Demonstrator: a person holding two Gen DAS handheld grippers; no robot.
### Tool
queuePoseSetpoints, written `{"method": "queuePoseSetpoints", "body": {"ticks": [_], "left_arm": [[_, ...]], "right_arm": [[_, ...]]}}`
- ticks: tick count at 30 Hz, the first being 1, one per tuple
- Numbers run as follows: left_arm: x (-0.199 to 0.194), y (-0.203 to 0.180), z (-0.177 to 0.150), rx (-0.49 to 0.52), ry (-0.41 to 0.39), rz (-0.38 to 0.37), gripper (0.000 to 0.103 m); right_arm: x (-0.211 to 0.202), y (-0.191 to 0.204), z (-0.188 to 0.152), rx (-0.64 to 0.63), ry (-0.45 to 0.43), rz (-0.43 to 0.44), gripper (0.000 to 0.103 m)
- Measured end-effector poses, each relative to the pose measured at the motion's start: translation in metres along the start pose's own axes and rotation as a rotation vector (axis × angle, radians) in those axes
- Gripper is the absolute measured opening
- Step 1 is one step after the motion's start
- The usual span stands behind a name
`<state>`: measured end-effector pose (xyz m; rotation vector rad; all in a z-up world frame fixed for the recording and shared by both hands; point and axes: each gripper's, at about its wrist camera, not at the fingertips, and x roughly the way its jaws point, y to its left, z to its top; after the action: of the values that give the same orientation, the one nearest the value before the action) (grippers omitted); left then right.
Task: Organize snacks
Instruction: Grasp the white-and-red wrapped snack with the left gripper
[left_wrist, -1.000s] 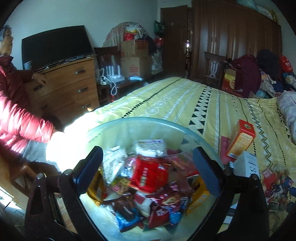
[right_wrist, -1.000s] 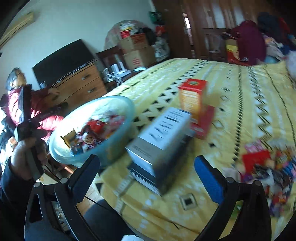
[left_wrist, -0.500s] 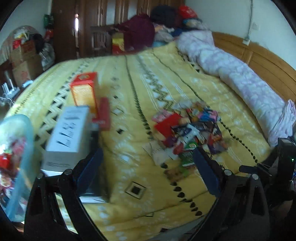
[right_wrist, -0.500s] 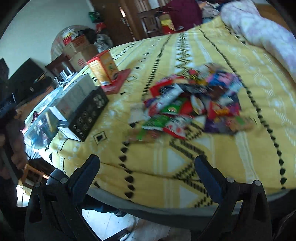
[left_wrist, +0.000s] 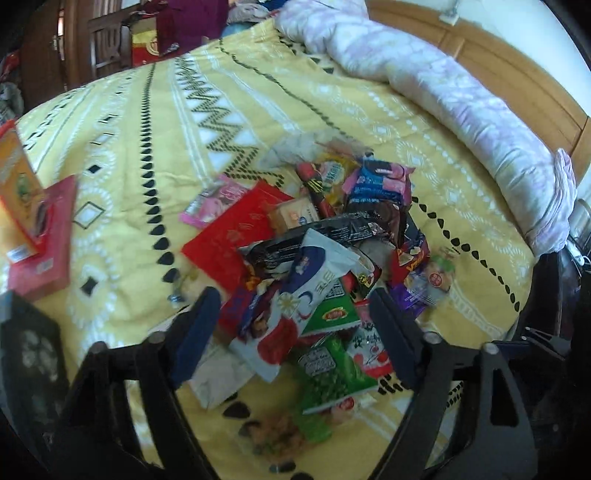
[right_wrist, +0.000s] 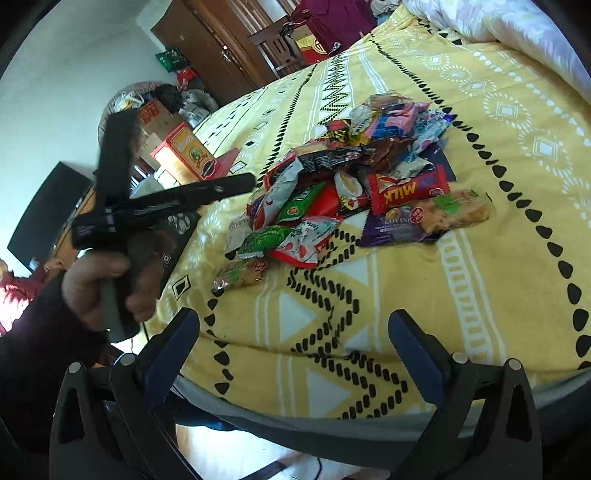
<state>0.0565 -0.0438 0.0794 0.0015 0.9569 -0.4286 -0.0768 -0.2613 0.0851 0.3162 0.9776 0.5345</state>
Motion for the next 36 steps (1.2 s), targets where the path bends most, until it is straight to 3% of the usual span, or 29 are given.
{"method": "queuePoseSetpoints", "body": {"ticks": [3,6,9,15,20,23,25,26,30,36], "left_arm": [[0.021,-0.008,0.002,0.027,0.052,0.010,0.045],[0.039,-0.009,-0.003,0.034,0.077,0.042,0.046],[0.034,-0.007,-0.007,0.000,0.064,0.042,0.035],[-0.032,0.004,-0.015,-0.062,-0.029,0.095,0.028],[-0.082,0.022,-0.040,-0.145,-0.017,0.194,0.028],[-0.080,0.029,-0.064,-0.132,0.002,0.223,0.030],[-0.067,0.040,-0.081,-0.162,0.005,0.196,0.031],[-0.064,0.045,-0.086,-0.174,-0.002,0.190,0.032],[-0.063,0.049,-0.103,-0.189,-0.038,0.212,0.061],[-0.059,0.055,-0.100,-0.214,-0.054,0.212,0.064]], "right_arm": [[0.005,-0.010,-0.002,0.030,0.011,0.013,0.103],[0.007,-0.016,-0.002,0.051,0.012,0.024,0.103],[0.006,-0.016,-0.003,0.046,0.011,0.037,0.102],[0.005,-0.011,-0.003,0.025,0.008,0.060,0.090],[0.003,-0.002,-0.001,0.001,0.000,0.064,0.090],[0.006,0.005,0.000,-0.011,0.009,0.072,0.090],[0.008,0.012,-0.001,-0.031,0.019,0.076,0.090],[0.009,0.016,-0.002,-0.042,0.024,0.076,0.090],[0.009,0.028,-0.005,-0.080,0.035,0.075,0.090],[0.011,0.027,-0.005,-0.072,0.045,0.074,0.090]]}}
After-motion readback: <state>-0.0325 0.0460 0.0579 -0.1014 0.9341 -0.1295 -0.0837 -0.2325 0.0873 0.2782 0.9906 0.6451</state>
